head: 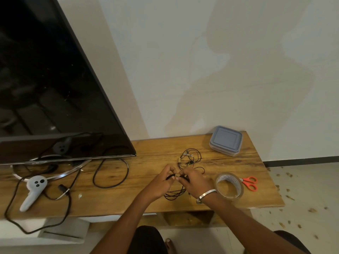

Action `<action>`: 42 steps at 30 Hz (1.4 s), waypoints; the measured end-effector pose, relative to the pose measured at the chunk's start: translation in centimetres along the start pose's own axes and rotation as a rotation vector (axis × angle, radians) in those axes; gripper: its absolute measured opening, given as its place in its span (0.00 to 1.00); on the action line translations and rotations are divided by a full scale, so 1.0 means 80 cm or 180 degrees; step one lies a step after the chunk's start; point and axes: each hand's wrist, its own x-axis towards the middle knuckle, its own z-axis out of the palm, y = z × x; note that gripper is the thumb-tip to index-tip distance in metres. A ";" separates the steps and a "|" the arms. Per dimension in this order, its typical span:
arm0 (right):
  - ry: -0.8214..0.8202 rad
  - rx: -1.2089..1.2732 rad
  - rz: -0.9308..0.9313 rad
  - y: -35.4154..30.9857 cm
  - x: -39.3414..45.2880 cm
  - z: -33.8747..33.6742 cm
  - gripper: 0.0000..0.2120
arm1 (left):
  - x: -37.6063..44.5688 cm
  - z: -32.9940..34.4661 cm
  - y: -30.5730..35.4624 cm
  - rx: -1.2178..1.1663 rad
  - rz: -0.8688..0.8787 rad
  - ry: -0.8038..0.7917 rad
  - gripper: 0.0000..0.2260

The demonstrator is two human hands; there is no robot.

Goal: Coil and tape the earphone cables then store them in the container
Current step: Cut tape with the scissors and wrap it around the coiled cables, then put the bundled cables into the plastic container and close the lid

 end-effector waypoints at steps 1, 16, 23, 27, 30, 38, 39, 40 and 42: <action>-0.0026 0.0000 -0.0017 0.001 0.002 0.005 0.10 | 0.001 0.000 -0.004 0.0014 -0.0035 0.0020 0.02; -0.0733 -0.0340 0.0358 0.012 0.058 0.103 0.14 | 0.029 0.001 -0.132 0.1313 -0.0438 0.0976 0.01; -0.0879 -0.0293 0.0292 0.034 0.068 0.084 0.18 | 0.045 -0.002 -0.145 0.1694 -0.0758 0.1425 0.02; -0.0462 -0.0236 0.0278 0.053 0.077 0.030 0.15 | 0.056 -0.005 -0.122 0.1678 -0.0928 0.1303 0.11; 0.0214 -0.0220 0.0385 0.078 0.086 -0.025 0.11 | 0.070 0.007 -0.092 0.1581 -0.0620 0.1384 0.13; 0.1322 -0.1200 0.1188 0.167 0.085 -0.131 0.16 | 0.164 0.088 0.015 0.0410 0.0469 0.1360 0.10; 0.1307 -0.1277 0.1310 0.176 0.082 -0.136 0.17 | 0.178 0.100 0.027 0.0324 0.0468 0.1327 0.10; 0.1259 -0.1333 0.1374 0.185 0.080 -0.140 0.19 | 0.190 0.110 0.038 0.0237 0.0403 0.1266 0.10; 0.1134 -0.1328 0.1366 0.199 0.078 -0.143 0.20 | 0.212 0.127 0.056 0.0020 0.0234 0.1120 0.14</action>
